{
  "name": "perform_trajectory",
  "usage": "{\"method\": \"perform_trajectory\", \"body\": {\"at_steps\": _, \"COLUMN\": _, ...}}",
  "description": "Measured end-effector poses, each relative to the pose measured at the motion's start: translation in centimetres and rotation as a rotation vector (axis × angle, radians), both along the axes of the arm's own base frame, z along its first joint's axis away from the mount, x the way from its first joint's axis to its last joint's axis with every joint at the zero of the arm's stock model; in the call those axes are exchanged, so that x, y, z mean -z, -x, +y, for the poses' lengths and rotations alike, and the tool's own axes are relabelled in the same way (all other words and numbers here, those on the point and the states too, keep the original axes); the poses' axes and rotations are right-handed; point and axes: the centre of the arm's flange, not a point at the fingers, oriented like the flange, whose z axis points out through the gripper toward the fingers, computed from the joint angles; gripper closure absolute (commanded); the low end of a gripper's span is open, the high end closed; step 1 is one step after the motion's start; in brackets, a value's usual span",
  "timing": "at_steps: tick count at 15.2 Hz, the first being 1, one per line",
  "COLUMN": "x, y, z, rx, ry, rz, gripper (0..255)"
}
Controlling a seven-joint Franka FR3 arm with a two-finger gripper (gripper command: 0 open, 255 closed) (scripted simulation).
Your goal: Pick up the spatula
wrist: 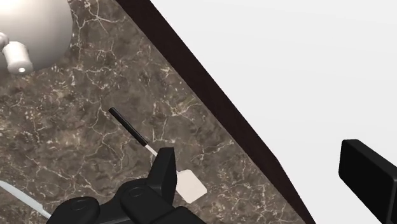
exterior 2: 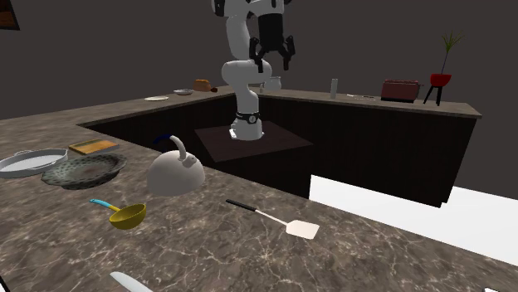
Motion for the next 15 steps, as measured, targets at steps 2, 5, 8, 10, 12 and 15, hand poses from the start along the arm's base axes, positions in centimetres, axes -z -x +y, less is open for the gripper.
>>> {"method": "perform_trajectory", "body": {"at_steps": 2, "x": 2.0, "y": -1.3, "z": -0.7, "rx": -0.039, "ry": 0.007, "rz": 0.008, "gripper": 0}}
{"method": "perform_trajectory", "body": {"at_steps": 5, "x": 4.9, "y": -3.3, "z": -2.5, "rx": -0.094, "ry": 0.016, "rz": 0.019, "gripper": 0}}
{"method": "perform_trajectory", "body": {"at_steps": 8, "x": 8.1, "y": -5.4, "z": -3.9, "rx": -0.152, "ry": 0.026, "rz": 0.031, "gripper": 0}}
{"method": "perform_trajectory", "body": {"at_steps": 10, "x": 10.1, "y": -7.1, "z": -5.0, "rx": -0.19, "ry": 0.034, "rz": 0.038, "gripper": 0}}
{"method": "perform_trajectory", "body": {"at_steps": 12, "x": 12.3, "y": -8.5, "z": -5.8, "rx": -0.228, "ry": 0.041, "rz": 0.047, "gripper": 0}}
{"method": "perform_trajectory", "body": {"at_steps": 15, "x": 15.2, "y": -11.0, "z": -7.0, "rx": -0.285, "ry": 0.051, "rz": 0.059, "gripper": 0}}
